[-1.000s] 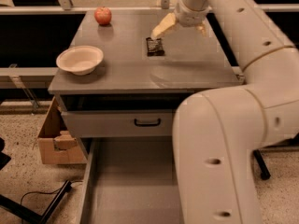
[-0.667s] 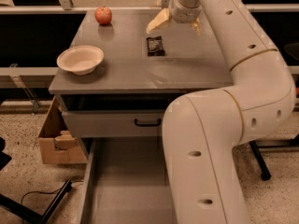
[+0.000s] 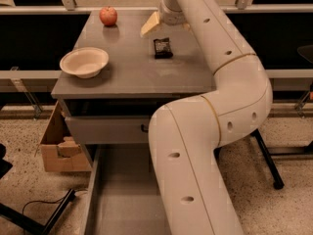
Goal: Place rxbar chocolate into middle drawer
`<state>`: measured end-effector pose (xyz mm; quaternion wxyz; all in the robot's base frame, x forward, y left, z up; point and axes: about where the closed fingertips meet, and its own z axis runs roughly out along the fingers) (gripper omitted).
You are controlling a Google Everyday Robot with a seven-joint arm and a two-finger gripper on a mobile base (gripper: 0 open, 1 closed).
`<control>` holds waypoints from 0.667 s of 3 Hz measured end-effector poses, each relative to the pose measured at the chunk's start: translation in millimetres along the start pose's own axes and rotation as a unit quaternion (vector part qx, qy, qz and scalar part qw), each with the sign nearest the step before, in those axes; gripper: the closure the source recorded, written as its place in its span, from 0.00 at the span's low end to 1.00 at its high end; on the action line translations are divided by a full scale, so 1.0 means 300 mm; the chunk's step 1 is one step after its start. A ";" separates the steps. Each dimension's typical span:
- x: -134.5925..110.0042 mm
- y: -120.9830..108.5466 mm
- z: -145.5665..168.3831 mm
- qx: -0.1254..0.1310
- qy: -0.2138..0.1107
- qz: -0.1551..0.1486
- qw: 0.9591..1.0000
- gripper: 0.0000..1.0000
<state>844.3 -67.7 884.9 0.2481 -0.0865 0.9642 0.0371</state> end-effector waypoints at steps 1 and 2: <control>-0.003 0.008 0.072 0.015 0.005 -0.010 1.000 0.00; 0.006 0.011 0.120 0.023 0.012 -0.015 1.000 0.00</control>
Offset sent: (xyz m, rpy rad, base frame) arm 0.0815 -0.0004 -0.0059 -0.0852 0.0329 0.0031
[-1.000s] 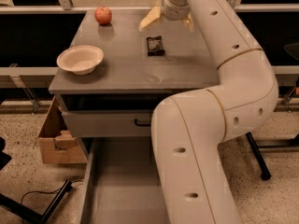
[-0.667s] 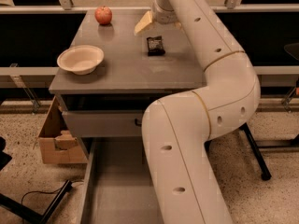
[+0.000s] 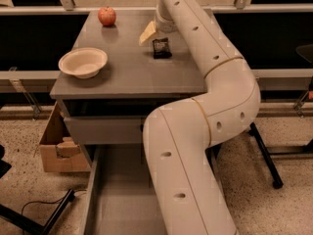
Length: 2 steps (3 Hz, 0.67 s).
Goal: Place rxbar chocolate into middle drawer
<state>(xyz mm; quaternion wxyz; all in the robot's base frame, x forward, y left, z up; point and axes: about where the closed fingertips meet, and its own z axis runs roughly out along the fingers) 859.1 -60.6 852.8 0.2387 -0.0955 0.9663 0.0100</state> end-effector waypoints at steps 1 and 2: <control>0.053 -0.002 0.095 0.013 0.033 -0.011 0.999 0.26; 0.057 -0.007 0.093 0.008 0.038 -0.007 0.999 0.49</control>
Offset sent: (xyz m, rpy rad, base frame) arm 0.0603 -0.0267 -0.0452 0.0527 0.1815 -0.0079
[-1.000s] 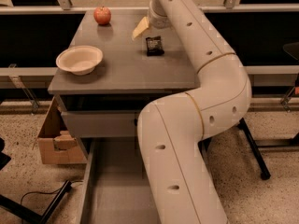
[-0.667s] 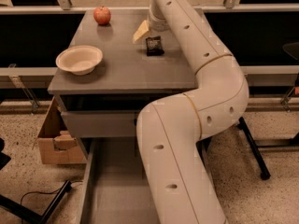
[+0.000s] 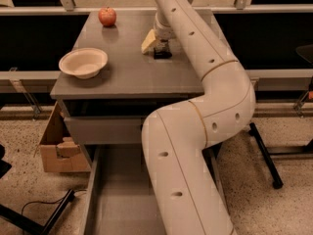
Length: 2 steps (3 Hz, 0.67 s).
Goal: Place rxbar chocolate into middle drawer
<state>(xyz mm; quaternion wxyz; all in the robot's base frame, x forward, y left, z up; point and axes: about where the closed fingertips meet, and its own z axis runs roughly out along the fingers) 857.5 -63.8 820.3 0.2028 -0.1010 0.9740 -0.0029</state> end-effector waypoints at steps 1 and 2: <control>0.004 0.004 -0.036 0.000 0.000 0.000 1.000 0.80; -0.007 0.003 -0.063 0.000 0.000 0.000 1.000 1.00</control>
Offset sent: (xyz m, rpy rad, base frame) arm -0.0023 0.0002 0.0072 0.0000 -0.0002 0.0000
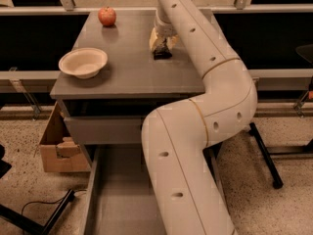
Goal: Place rxbar chocolate into middle drawer
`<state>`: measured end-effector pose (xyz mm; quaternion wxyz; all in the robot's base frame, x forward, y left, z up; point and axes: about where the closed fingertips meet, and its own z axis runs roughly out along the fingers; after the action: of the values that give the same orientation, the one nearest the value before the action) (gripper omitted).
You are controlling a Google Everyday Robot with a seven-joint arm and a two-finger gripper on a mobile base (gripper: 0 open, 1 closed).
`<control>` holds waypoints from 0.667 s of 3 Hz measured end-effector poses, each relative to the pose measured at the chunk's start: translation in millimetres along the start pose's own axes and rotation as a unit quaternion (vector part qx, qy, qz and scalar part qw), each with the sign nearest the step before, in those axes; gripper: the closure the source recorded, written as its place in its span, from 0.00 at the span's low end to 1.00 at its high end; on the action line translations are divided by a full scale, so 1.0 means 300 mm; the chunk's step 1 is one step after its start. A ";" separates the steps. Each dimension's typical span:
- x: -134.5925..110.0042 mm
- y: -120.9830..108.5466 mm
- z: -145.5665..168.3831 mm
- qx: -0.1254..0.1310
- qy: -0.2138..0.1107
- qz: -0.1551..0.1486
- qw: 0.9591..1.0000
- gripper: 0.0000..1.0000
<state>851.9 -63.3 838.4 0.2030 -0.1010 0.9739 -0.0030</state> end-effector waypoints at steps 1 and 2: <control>0.006 0.003 -0.023 0.000 0.000 0.000 1.000 1.00; 0.016 0.007 -0.026 0.000 0.000 0.000 1.000 1.00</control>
Offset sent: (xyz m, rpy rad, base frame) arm -0.1122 -0.0191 0.1025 -0.1272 -0.0197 0.1842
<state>844.1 -62.5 843.4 0.2035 -0.1010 0.9739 -0.0031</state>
